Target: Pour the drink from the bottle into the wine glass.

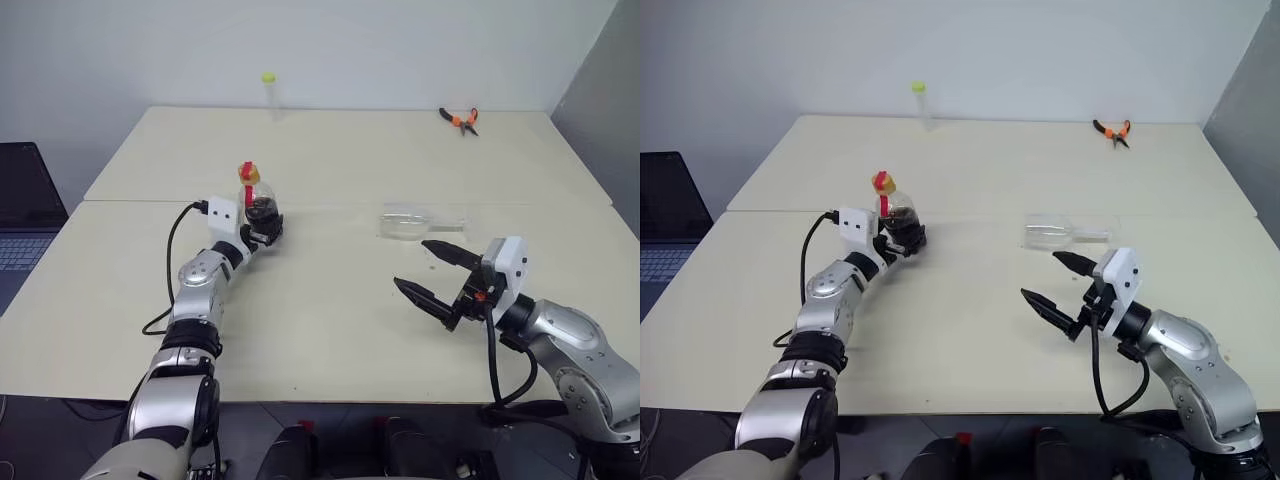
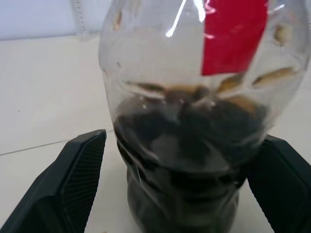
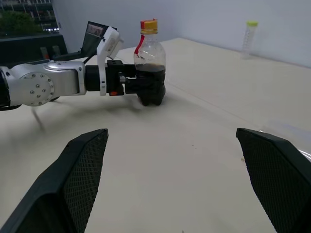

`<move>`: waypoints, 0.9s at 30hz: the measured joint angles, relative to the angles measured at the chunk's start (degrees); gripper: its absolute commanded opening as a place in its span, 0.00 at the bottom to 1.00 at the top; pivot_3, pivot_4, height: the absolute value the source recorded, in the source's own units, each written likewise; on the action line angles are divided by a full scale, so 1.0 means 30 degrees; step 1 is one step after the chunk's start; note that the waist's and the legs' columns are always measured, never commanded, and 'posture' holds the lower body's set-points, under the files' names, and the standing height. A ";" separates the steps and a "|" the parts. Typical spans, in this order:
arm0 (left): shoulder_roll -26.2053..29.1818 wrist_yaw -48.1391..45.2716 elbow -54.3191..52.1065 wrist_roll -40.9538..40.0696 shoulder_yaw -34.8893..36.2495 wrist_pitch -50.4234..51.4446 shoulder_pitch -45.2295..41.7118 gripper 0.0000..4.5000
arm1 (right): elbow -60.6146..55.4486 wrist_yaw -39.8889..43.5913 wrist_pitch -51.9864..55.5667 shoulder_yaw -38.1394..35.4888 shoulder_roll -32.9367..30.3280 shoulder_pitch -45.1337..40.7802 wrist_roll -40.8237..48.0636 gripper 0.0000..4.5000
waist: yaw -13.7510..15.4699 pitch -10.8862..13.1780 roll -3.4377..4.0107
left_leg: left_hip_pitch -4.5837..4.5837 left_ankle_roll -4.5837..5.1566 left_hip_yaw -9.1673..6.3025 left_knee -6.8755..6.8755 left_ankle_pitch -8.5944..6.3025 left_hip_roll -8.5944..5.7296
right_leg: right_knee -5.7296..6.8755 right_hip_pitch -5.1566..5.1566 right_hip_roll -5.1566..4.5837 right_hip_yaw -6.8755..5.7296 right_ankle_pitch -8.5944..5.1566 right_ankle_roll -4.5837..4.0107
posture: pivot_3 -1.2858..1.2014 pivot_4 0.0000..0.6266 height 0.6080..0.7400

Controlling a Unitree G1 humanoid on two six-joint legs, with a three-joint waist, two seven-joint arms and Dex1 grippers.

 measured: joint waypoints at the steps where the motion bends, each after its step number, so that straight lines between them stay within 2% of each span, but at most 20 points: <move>1: -0.0005 0.0066 0.0486 0.0006 0.0051 -0.0232 -0.0254 0.99 | 0.0003 0.0002 -0.0002 0.0049 0.0024 -0.0049 -0.0042 1.00 | -0.0012 0.0000 0.0000 | 0.0002 0.0000 0.0002 -0.0001 0.0000 0.0000 | 0.0000 0.0000 0.0000 0.0003 0.0000 0.0000 | 0.52 0.24 1.00; 6: -0.0227 0.0077 0.2995 0.0065 0.0086 -0.1059 -0.1539 0.99 | 0.0054 0.0003 -0.0002 0.0149 0.0229 -0.0424 -0.0297 1.00 | -0.0021 0.0009 -0.0014 | -0.0002 0.0000 -0.0007 0.0000 0.0000 -0.0001 | 0.0004 -0.0005 0.0003 -0.0008 0.0000 0.0000 | 0.52 0.24 1.00; 11: -0.0360 0.0028 0.4553 0.0136 0.0090 -0.1744 -0.2426 0.65 | 0.0063 0.0001 -0.0001 0.0164 0.0352 -0.0487 -0.0541 1.00 | -0.0035 0.0012 -0.0020 | -0.0002 -0.0001 0.0003 0.0001 0.0001 -0.0005 | 0.0004 -0.0007 0.0003 0.0004 0.0000 0.0000 | 0.52 0.24 1.00; 13: -0.0366 -0.0004 0.4836 0.0178 0.0115 -0.1883 -0.2615 0.54 | 0.0063 -0.0002 0.0000 0.0164 0.0378 -0.0499 -0.0549 1.00 | -0.0028 0.0013 -0.0021 | -0.0004 -0.0002 -0.0003 0.0001 0.0001 -0.0005 | 0.0006 -0.0010 0.0002 -0.0001 0.0000 0.0000 | 0.52 0.24 1.00; 16: -0.0368 -0.0118 0.5000 0.0226 0.0118 -0.2094 -0.2647 0.44 | 0.0062 -0.0020 0.0000 0.0167 0.0430 -0.0503 -0.0562 1.00 | -0.0031 0.0014 -0.0023 | -0.0004 -0.0002 -0.0004 0.0001 0.0001 -0.0004 | 0.0008 -0.0010 0.0002 0.0000 0.0000 0.0000 | 0.52 0.24 1.00; 23: -0.0301 -0.1498 0.4333 0.0459 -0.0247 -0.2431 -0.2408 0.41 | -0.0218 -0.0355 0.0002 0.0167 0.0438 -0.0212 -0.0596 1.00 | -0.0028 0.0024 -0.0039 | -0.0018 -0.0007 -0.0004 0.0003 0.0004 -0.0006 | 0.0001 -0.0015 0.0001 -0.0001 0.0000 0.0000 | 0.52 0.24 1.00; 27: -0.0254 -0.4047 -0.0017 0.0409 -0.1437 -0.1791 -0.0451 0.40 | -0.1315 -0.0744 0.0169 -0.0065 0.0420 0.0606 -0.0469 1.00 | -0.0035 0.0023 -0.0036 | -0.0027 -0.0070 0.0000 -0.0004 0.0040 0.0003 | -0.0003 -0.0023 -0.0005 0.0011 0.0000 0.0000 | 0.52 0.24 1.00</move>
